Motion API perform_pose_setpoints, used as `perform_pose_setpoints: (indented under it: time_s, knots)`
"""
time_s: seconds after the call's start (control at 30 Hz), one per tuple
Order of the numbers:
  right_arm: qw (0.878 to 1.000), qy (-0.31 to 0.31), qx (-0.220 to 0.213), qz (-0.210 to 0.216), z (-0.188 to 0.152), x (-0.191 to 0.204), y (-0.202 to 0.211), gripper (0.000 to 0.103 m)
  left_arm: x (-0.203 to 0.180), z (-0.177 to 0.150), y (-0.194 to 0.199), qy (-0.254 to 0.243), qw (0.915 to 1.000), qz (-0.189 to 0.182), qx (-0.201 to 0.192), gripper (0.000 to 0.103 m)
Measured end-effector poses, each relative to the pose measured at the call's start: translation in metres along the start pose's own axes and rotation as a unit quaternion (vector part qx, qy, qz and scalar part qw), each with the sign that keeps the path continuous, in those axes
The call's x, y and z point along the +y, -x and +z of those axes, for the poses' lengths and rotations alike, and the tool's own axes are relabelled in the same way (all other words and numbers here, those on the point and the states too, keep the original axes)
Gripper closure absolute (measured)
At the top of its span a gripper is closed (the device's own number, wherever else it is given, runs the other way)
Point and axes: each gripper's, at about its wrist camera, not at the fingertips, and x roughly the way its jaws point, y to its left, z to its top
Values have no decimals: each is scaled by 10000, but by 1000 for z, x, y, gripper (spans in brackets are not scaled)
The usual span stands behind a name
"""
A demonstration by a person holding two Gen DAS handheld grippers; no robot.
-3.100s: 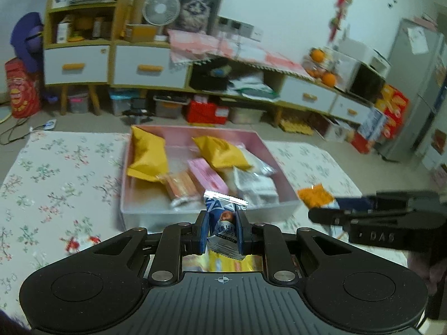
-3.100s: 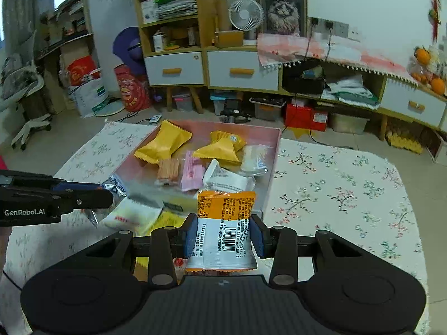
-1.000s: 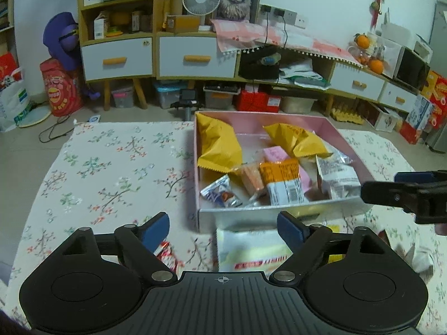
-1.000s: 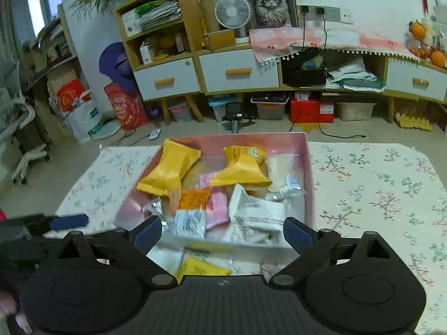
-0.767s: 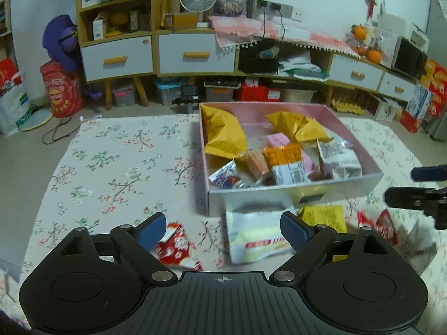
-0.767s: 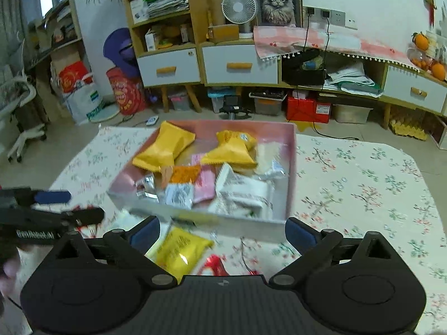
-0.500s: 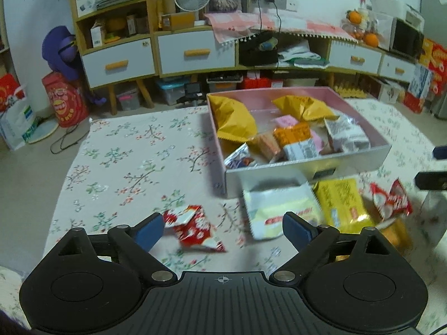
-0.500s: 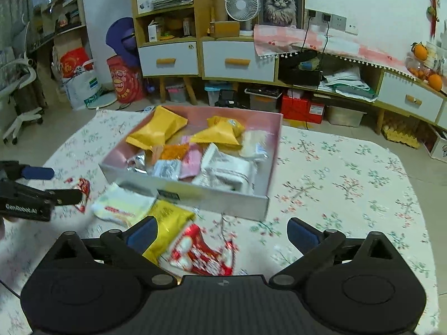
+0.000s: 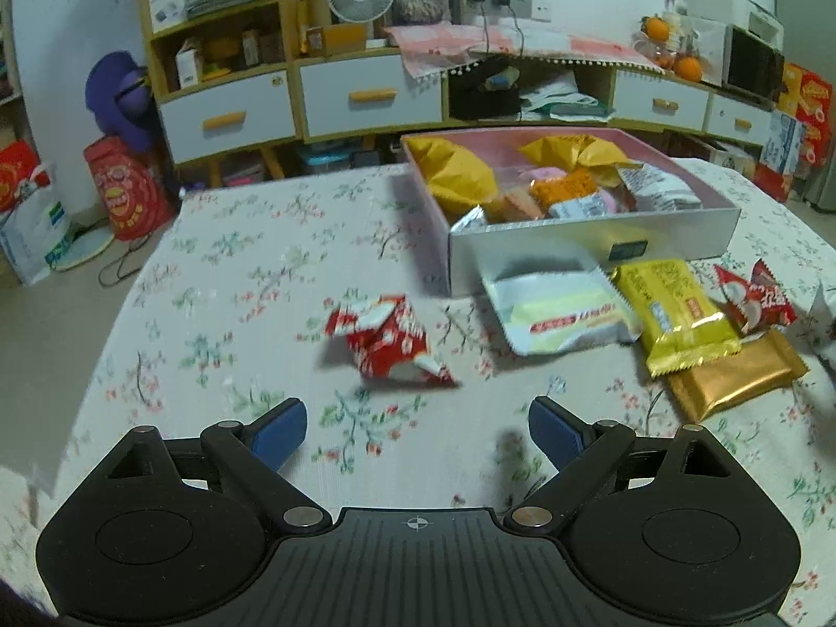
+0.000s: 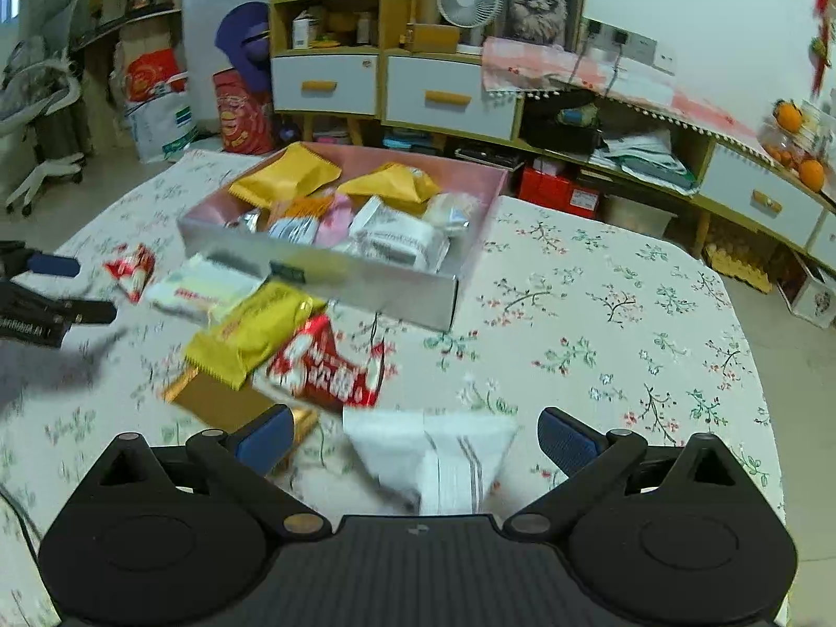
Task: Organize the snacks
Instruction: 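Move the left tool to the red-and-white candy while the right tool approaches the white printed bag, then grasp the red-and-white candy with the left tool while the right tool grasps the white printed bag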
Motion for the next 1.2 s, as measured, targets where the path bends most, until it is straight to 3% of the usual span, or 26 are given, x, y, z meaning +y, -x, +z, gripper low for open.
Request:
perform_pose_setpoints:
  time_s: [0.3, 0.53, 0.7, 0.97, 1.2]
  knots:
    - [9988, 329, 267, 233, -35, 1, -2, 29, 3, -11, -10, 74, 9999, -14, -127, 3]
    - [9983, -143, 333, 460, -43, -10, -13, 26, 2, -1, -22, 161, 9998, 10, -133, 3]
    - [9986, -118, 270, 442, -41, -10, -16, 27, 4, 6, -29, 254, 9996, 65, -120, 3]
    - [9989, -101, 183, 421, -37, -13, -14, 44, 4, 16, -37, 393, 9991, 120, -128, 10]
    - [9992, -85, 128, 381, -34, -15, -13, 58, 4, 22, -38, 501, 9985, 158, -173, 30]
